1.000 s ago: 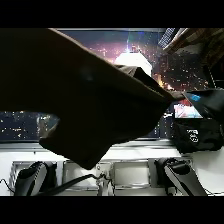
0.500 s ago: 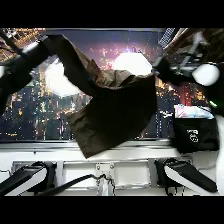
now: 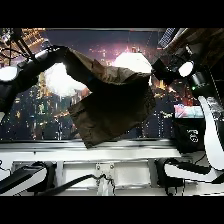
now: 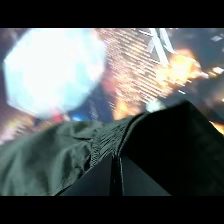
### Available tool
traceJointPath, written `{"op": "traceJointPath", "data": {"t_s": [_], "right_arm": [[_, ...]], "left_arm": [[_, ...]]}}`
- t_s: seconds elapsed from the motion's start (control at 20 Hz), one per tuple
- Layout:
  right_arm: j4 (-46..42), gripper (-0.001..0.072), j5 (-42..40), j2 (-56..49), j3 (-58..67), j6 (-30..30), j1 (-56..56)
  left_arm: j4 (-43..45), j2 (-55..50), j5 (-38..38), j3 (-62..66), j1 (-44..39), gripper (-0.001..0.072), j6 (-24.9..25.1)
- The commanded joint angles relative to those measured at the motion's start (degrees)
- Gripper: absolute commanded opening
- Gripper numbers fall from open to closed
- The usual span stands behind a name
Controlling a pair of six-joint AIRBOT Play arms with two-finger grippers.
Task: Fold the clothes and pants, and hang the long-sleeved shirts on hangers.
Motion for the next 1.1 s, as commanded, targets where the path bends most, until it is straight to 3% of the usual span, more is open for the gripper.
{"op": "traceJointPath", "data": {"t_s": [0.0, 0.15, 0.35, 0.55, 1.05], "right_arm": [[-0.1, 0.002, 9.7, 1.4, 0.0, -6.8, -3.2], [-2.3, 0.0019, 14.8, 2.1, 0.0, -10.1, -5.7], [-3.6, 0.002, 21.3, 2.1, 0.0, -16.1, -6.8], [-4.5, 0.002, 23.9, 2.2, -2.3, -18.1, -6.8], [-10.2, 0.002, 24.0, 2.0, -6.3, -20.8, -6.9]], "left_arm": [[5.1, 5.1, -5.4, -3.5, 0.0, -0.0005, -5.7], [10.7, 13.7, -11.3, -11.2, -0.1, -0.0005, -13.9], [11.7, 25.9, -16.2, -22.5, -0.2, -0.0005, -18.3], [19.5, 34.2, -19.5, -32.2, -0.2, -0.0005, -27.4], [21.2, 40.1, -28.5, -45.1, -0.2, -0.0004, -29.8]]}}
